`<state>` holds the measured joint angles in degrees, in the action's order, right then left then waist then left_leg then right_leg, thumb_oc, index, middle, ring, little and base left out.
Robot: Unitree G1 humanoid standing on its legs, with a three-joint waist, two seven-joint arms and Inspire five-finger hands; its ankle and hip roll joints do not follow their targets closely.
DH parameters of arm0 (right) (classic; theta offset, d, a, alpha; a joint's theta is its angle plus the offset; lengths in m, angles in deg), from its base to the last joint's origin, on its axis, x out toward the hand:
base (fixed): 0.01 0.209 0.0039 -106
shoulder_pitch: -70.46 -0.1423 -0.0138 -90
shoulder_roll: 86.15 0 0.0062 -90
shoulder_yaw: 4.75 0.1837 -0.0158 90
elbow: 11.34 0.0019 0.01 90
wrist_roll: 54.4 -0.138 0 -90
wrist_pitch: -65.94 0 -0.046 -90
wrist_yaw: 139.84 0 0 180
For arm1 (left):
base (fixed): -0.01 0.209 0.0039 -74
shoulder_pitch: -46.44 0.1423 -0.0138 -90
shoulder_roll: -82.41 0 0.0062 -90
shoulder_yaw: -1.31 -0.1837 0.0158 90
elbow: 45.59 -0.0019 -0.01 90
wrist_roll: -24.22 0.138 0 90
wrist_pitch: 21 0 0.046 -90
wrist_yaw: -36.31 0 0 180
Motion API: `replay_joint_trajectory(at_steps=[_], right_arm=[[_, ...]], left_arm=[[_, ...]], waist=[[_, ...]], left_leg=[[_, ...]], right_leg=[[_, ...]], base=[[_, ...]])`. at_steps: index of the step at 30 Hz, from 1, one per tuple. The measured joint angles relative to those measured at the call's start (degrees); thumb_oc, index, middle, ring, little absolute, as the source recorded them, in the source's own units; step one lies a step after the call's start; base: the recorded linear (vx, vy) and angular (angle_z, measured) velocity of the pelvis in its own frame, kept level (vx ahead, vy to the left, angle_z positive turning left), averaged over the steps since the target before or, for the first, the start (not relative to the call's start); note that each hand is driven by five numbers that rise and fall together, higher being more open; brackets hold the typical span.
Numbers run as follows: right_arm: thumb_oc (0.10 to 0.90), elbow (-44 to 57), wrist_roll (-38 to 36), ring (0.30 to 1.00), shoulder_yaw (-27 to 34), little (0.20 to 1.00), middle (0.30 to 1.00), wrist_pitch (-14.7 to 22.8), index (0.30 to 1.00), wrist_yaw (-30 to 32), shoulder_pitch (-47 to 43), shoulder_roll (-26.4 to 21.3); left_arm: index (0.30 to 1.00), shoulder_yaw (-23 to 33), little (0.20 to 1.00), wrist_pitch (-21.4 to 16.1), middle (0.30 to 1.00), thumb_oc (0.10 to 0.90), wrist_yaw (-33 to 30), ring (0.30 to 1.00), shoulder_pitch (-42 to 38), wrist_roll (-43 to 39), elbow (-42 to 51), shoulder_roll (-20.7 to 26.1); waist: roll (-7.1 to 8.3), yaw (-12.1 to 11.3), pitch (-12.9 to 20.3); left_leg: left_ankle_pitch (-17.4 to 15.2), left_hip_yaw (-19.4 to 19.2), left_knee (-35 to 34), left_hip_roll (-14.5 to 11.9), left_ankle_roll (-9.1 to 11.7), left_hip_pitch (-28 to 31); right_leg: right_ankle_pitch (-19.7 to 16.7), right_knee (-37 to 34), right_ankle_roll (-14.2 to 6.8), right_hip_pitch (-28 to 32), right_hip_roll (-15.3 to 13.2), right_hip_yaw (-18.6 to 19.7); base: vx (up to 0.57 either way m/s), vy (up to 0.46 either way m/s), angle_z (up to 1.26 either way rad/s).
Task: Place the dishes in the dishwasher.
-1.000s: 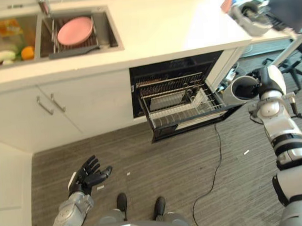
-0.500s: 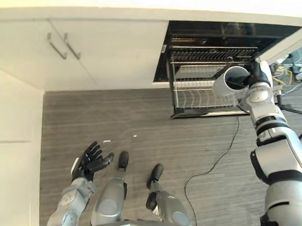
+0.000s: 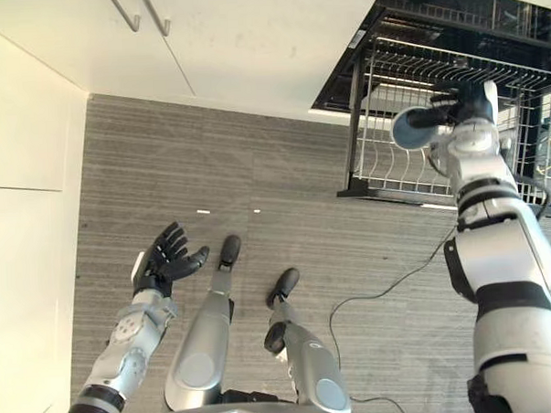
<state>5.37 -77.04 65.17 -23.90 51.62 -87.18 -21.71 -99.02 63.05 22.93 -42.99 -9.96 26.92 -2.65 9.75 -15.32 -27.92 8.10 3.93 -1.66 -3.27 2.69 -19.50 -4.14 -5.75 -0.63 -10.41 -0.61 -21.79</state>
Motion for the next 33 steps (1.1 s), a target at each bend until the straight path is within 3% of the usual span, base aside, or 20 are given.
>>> replay_joint_trajectory(at_steps=[2, 8, 14, 17, 19, 20, 21, 22, 23, 26, 28, 30, 31, 33], right_arm=[[0.800, -2.27, 0.04, 0.900, -3.88, 0.900, 0.900, -1.08, 0.900, -0.78, -3.10, -1.52], [0.800, -4.15, 0.74, 0.900, -5.85, 0.900, 0.900, -2.30, 0.900, -2.91, -6.46, -8.40], [0.800, -1.63, 1.15, 0.900, -5.77, 0.900, 0.900, -2.80, 0.900, -4.37, -5.64, -9.45], [0.800, 15.67, -0.14, 0.900, 2.97, 0.900, 0.900, -2.64, 0.900, -3.84, 3.76, -10.43], [0.800, 43.54, -1.52, 0.900, 16.20, 0.900, 0.900, -0.44, 0.900, -3.61, 22.63, -9.32], [0.800, 55.08, -2.27, 0.900, 20.55, 0.900, 0.900, 1.56, 0.900, -3.73, 30.91, -7.21], [0.800, 75.58, -4.21, 0.900, 29.40, 0.900, 0.900, 3.40, 0.900, -3.91, 44.55, 2.38], [0.800, 75.58, -4.21, 0.900, 29.40, 0.900, 0.900, 3.40, 0.900, -3.91, 44.55, 2.38], [0.800, 83.95, -5.73, 0.900, 26.70, 0.900, 0.900, 7.82, 0.900, -3.43, 51.59, 6.76], [0.800, 86.15, -6.40, 0.900, 27.81, 0.900, 0.900, 7.50, 0.900, -2.61, 57.18, 10.42], [0.800, 87.62, -7.36, 0.900, 27.50, 0.900, 0.900, 10.02, 0.900, -2.42, 61.64, 24.10], [0.800, 86.71, -8.48, 0.900, 23.35, 0.900, 0.900, 9.73, 0.900, -3.23, 65.19, 25.35], [0.800, 86.41, -7.97, 0.900, 20.28, 0.900, 0.900, 9.52, 0.900, -4.71, 68.63, 24.93], [0.800, 86.03, -7.74, 0.900, 17.82, 0.900, 0.900, 7.75, 0.900, -5.65, 71.42, 22.98]], left_arm=[[0.900, -0.24, 0.900, 0.13, 0.900, 0.800, 0.23, 0.900, -0.42, 0.05, 0.08, 0.56], [0.900, 0.57, 0.900, 0.39, 0.900, 0.800, 1.94, 0.900, -0.26, 1.06, 0.46, 4.00], [0.900, 2.61, 0.900, 2.47, 0.900, 0.800, 3.05, 0.900, 1.31, 1.78, 0.46, 3.91], [0.900, 5.37, 0.900, 2.99, 0.900, 0.800, 3.30, 0.900, 2.46, 3.18, -0.56, 3.19], [0.900, 6.85, 0.900, 4.00, 0.900, 0.800, 3.57, 0.900, 3.26, 5.11, -3.99, 2.93], [0.900, 7.00, 0.900, 4.48, 0.900, 0.800, 3.81, 0.900, 3.79, 5.67, -6.76, 2.35], [0.900, 7.20, 0.900, 5.67, 0.900, 0.800, 4.37, 0.900, 3.91, 5.84, -13.90, 0.99], [0.900, 7.20, 0.900, 5.67, 0.900, 0.800, 4.37, 0.900, 3.91, 5.84, -13.90, 0.99], [0.900, 6.93, 0.900, 8.02, 0.900, 0.800, 4.53, 0.900, 6.06, 5.93, -18.45, -1.56], [0.900, 6.50, 0.900, 8.59, 0.900, 0.800, 6.44, 0.900, 6.30, 7.91, -22.62, -5.16], [0.900, 6.97, 0.900, 7.67, 0.900, 0.800, 6.70, 0.900, 5.32, 12.71, -32.35, -7.81], [0.900, 7.98, 0.900, 8.02, 0.900, 0.800, 6.66, 0.900, 4.52, 15.70, -40.48, -9.68], [0.900, 13.13, 0.900, 8.31, 0.900, 0.800, 6.28, 0.900, 2.66, 15.99, -48.52, -11.56], [0.900, 13.54, 0.900, 9.10, 0.900, 0.800, 5.03, 0.900, 3.61, 17.15, -49.42, -11.36]], waist=[[0.53, -0.01, -0.19], [3.44, -0.36, 1.10], [4.09, 0.49, 1.84], [4.37, 2.16, 2.32], [4.08, 2.96, 2.89], [3.71, 4.19, 3.69], [2.16, 6.46, 5.73], [2.16, 6.46, 5.73], [0.25, 10.36, 9.49], [-2.64, 13.48, 14.19], [-4.47, 14.57, 18.99], [-6.86, 16.93, 20.81], [-8.37, 17.40, 22.02], [-9.88, 18.59, 22.41]], left_leg=[[0.00, 0.18, 0.00, 0.03, 0.00, 1.23], [0.17, 0.49, 0.02, 0.22, 0.24, 3.49], [0.12, -0.23, -0.10, 0.80, 0.49, 6.73], [0.08, -0.63, -0.41, 1.10, 0.14, 8.81], [-0.13, -2.03, -1.21, 1.39, -0.82, 11.67], [-0.43, -2.81, -1.36, 1.58, -1.14, 12.78], [-1.02, -3.84, -2.01, 2.04, -1.67, 14.77], [-1.02, -3.84, -2.01, 2.04, -1.67, 14.77], [-1.77, -5.64, -2.66, 2.81, -2.44, 16.24], [-2.43, -6.32, -3.25, 3.31, -2.32, 17.12], [-3.16, -7.82, -3.55, 3.08, -2.35, 18.06], [-3.63, -9.98, -3.57, 2.88, -2.34, 19.30], [-3.77, -11.50, -3.58, 2.59, -2.70, 20.09], [-3.99, -12.59, -3.58, 2.19, -2.70, 20.63]], right_leg=[[0.00, 0.01, 0.00, 1.40, 0.03, -0.17], [0.04, -0.03, -0.07, 3.89, -0.08, -0.41], [0.21, -0.10, -0.27, 6.79, -0.77, 0.48], [0.14, -0.07, -0.34, 8.39, -1.10, 1.26], [0.22, -0.06, -0.38, 10.18, -1.65, 2.39], [0.21, -0.05, -0.41, 10.84, -1.95, 3.02], [0.36, -0.03, -0.76, 12.13, -2.57, 3.82], [0.36, -0.03, -0.76, 12.13, -2.57, 3.82], [0.52, -0.04, -1.36, 12.78, -3.51, 4.77], [0.85, -0.06, -2.10, 13.15, -4.18, 5.42], [1.20, -0.29, -2.16, 13.20, -4.02, 6.58], [1.37, -0.31, -2.56, 13.13, -4.06, 8.93], [1.32, -0.31, -2.59, 13.32, -3.87, 10.19], [1.27, -0.32, -2.62, 13.49, -3.60, 11.31]], base=[[0.01, -0.033, 0.08], [0.03, -0.024, 0.02], [0.07, 0.046, -0.04], [0.08, 0.124, -0.07], [0.09, 0.154, -0.27], [0.08, 0.162, -0.42], [0.06, 0.109, -0.27], [0.04, 0.063, -0.52], [0.07, 0.074, -0.44], [0.07, 0.086, -0.18], [0.03, 0.059, -0.37], [0.06, 0.055, -0.63], [0.06, -0.006, -0.59], [0.05, -0.023, -0.41]])
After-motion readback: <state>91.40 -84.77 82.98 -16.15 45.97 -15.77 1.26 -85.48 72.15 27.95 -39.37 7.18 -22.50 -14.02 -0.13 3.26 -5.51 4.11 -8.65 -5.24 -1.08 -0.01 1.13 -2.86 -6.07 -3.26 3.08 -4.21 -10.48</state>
